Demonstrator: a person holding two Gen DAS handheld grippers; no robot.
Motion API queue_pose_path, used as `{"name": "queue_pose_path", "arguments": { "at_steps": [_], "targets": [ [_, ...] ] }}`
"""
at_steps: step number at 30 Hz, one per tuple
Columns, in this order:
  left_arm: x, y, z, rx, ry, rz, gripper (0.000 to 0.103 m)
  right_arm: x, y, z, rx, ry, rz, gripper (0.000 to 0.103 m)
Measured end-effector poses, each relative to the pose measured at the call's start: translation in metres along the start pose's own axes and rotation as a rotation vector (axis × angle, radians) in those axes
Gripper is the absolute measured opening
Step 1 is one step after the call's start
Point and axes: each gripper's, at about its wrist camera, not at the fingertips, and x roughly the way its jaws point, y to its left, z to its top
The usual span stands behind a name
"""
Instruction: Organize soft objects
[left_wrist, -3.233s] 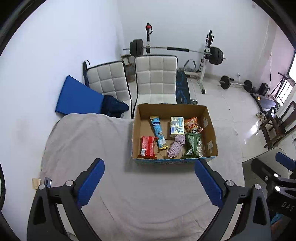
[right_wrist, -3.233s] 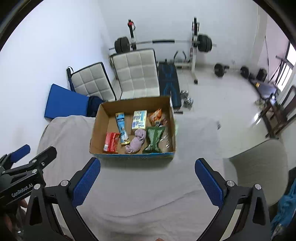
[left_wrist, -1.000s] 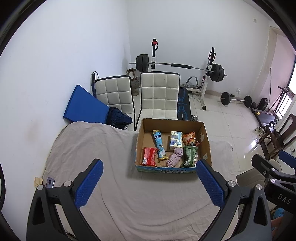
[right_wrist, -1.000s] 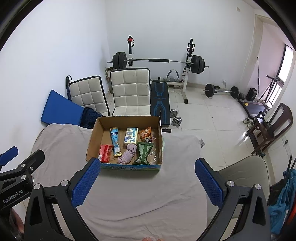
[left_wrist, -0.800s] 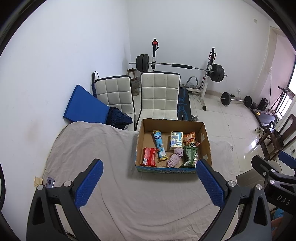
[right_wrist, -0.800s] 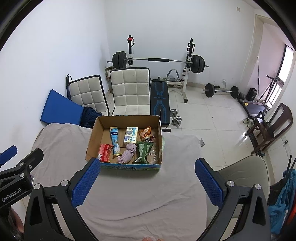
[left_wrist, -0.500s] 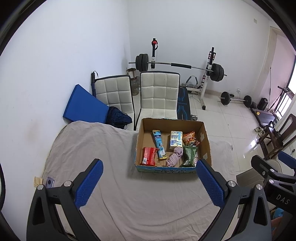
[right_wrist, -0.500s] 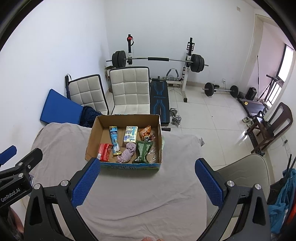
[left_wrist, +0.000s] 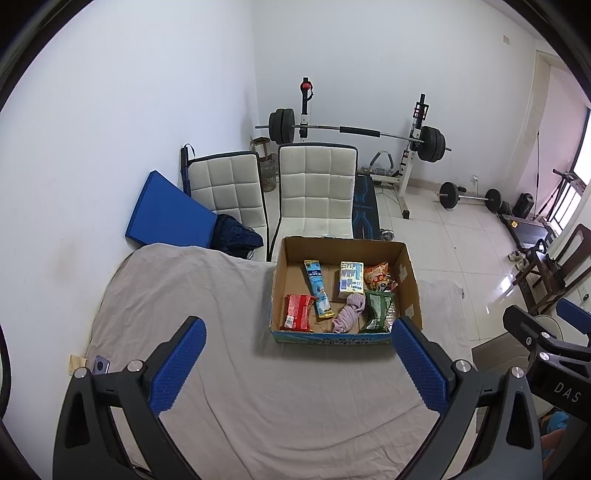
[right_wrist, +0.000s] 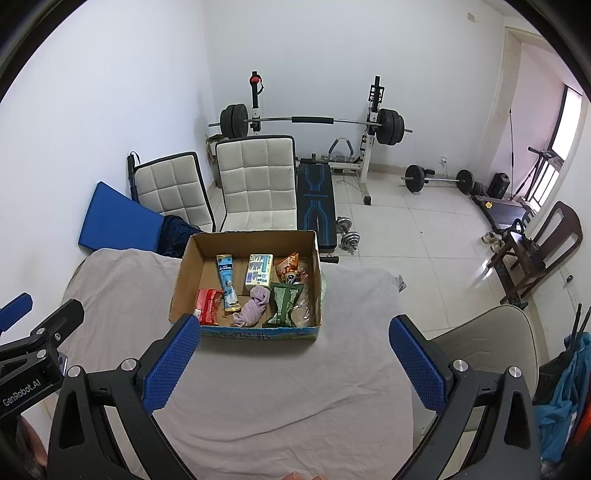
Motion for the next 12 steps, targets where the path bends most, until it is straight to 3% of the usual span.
{"name": "queue_pose_path", "arguments": {
  "at_steps": [12],
  "targets": [
    [0.0025, 0.0057, -0.0024, -0.016, -0.001, 0.008, 0.103, -0.0014, 0.0036, -0.001, -0.004, 0.0, -0.001, 0.103]
  ]
}}
